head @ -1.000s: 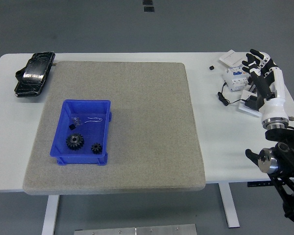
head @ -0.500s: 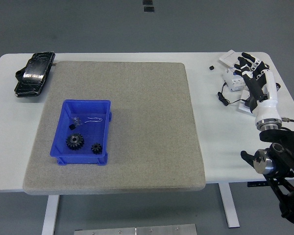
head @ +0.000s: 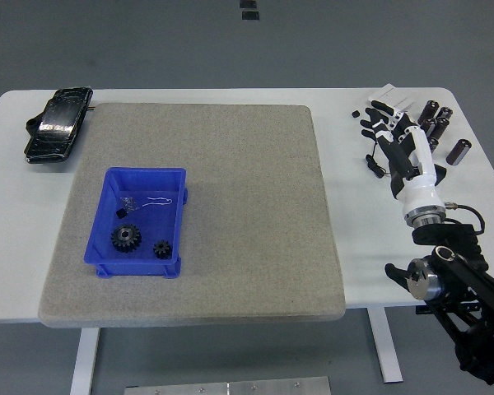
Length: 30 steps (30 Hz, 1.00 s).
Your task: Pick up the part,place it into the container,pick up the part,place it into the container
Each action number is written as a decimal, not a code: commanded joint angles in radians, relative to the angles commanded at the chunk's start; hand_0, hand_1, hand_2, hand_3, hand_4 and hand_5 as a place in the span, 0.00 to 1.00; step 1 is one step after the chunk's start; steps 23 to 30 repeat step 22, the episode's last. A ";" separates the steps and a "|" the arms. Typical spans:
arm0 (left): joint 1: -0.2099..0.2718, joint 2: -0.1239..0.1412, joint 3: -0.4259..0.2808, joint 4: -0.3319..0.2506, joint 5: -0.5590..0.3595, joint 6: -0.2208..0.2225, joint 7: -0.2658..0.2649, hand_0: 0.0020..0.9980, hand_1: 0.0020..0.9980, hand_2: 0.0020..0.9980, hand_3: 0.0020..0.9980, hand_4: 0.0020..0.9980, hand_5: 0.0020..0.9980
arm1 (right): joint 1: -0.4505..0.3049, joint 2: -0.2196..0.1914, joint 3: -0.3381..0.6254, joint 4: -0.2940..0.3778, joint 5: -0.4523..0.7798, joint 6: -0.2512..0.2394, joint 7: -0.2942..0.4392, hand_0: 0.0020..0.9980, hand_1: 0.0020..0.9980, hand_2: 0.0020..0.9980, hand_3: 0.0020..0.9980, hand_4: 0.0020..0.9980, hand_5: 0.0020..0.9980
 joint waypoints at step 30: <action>-0.007 0.001 0.000 0.003 0.006 -0.006 -0.003 0.72 0.67 0.64 0.60 0.67 0.32 | 0.047 0.014 -0.022 0.039 -0.066 -0.010 -0.026 0.76 0.72 0.75 0.70 0.74 0.46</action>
